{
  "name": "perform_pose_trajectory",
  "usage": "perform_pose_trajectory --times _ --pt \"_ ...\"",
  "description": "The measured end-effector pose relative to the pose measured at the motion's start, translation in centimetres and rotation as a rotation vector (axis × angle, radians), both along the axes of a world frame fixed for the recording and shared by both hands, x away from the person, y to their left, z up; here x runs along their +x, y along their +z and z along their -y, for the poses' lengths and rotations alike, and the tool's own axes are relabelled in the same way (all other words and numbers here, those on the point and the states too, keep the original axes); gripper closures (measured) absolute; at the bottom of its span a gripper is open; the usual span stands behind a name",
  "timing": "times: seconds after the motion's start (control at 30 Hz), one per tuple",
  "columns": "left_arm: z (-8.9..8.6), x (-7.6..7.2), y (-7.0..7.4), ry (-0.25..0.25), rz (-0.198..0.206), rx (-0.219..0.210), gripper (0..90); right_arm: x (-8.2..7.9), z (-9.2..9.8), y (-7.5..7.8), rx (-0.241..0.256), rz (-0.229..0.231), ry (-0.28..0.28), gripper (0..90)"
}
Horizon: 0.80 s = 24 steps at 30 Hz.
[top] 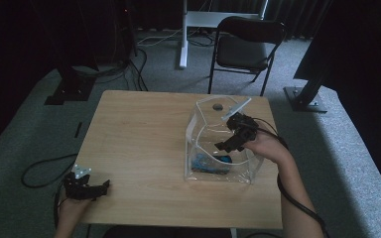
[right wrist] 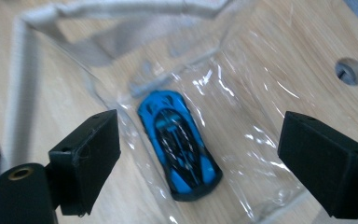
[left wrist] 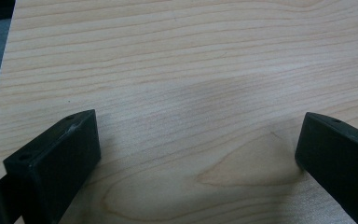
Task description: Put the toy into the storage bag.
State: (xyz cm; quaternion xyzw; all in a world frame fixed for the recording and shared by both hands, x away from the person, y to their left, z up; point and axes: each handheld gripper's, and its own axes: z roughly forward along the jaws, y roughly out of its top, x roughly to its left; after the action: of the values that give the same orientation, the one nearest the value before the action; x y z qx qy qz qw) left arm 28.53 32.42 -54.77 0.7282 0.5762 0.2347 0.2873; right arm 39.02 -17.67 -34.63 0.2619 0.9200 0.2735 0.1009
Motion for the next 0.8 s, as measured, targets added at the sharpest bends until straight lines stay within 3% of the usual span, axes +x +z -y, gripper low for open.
perform_pose_trajectory --times 0.37,0.8 --pt "0.0 0.0 0.0 0.0 0.0 0.0 0.3 -1.7 1.3 0.4 0.142 0.098 0.014 13.2" --pt "0.0 0.0 0.0 -0.001 -0.001 0.001 0.3 -3.1 2.1 0.3 0.294 0.111 0.054 13.2"
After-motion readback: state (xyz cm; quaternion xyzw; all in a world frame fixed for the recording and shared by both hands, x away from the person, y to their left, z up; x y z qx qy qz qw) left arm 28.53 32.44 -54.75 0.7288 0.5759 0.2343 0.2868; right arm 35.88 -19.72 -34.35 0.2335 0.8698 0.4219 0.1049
